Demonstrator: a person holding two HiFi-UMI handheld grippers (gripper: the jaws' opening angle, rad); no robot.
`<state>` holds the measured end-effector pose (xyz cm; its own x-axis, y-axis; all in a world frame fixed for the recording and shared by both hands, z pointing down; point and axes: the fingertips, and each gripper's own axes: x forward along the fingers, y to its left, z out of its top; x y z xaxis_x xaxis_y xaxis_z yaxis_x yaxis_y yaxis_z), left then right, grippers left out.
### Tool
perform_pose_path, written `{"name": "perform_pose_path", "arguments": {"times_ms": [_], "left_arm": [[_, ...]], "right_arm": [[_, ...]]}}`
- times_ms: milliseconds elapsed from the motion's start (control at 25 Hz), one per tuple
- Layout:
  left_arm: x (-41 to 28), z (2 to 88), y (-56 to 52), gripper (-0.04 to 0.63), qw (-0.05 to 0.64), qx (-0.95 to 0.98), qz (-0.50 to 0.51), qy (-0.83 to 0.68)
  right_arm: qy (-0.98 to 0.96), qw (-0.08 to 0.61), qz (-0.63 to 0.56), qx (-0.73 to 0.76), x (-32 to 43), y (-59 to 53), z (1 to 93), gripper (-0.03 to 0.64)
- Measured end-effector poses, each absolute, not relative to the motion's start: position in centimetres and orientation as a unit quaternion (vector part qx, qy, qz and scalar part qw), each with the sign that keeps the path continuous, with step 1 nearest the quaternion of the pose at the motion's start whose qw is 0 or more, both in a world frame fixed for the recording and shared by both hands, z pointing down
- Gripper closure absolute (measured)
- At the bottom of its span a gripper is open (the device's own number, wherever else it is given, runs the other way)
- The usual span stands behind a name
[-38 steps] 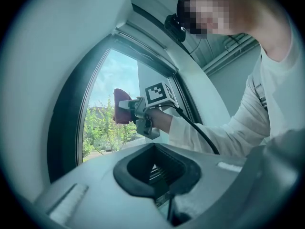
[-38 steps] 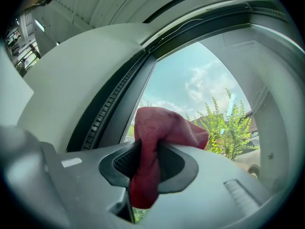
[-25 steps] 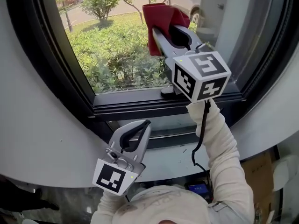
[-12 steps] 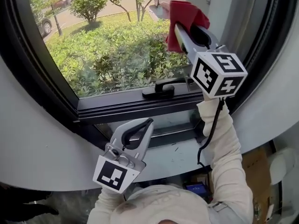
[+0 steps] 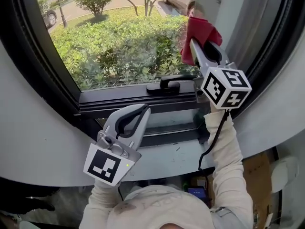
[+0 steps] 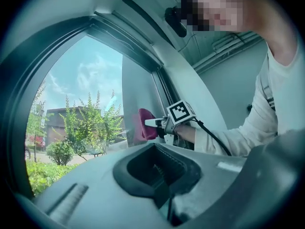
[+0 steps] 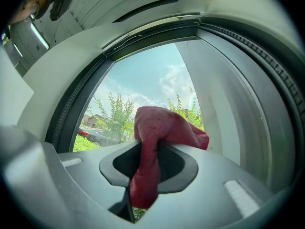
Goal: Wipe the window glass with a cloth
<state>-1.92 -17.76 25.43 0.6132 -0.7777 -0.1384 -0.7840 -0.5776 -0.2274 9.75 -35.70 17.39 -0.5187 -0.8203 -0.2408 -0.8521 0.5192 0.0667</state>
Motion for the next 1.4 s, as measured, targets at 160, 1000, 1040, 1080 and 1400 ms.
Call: {"name": "perform_pose_path", "arguments": {"times_ms": [160,1000,1040,1080,1400], "left_arm": [[-4.1,24.5,-17.9,0.595,0.138,-0.878,0.016,0.458],[-14.6,24.9,-13.5,0.595,0.134,-0.84,0.021,0.525],[-15.0,24.9,-13.3,0.595,0.134,-0.839,0.023,0.527],[-15.4,24.8,-13.0,0.595,0.135,-0.838,0.025,0.527],[-17.0,24.9,-12.1,0.595,0.137,-0.838,0.024,0.528]], "right_arm": [[0.867,0.088,0.073,-0.485,9.3,-35.7,18.8,0.502],[0.916,0.086,0.112,-0.375,-13.0,-30.5,17.7,0.502],[0.917,0.087,0.113,-0.372,-13.8,-30.3,17.6,0.502],[0.918,0.088,0.114,-0.369,-14.6,-30.1,17.6,0.502],[0.929,0.086,0.112,-0.342,-19.2,-29.0,17.4,0.502]]}}
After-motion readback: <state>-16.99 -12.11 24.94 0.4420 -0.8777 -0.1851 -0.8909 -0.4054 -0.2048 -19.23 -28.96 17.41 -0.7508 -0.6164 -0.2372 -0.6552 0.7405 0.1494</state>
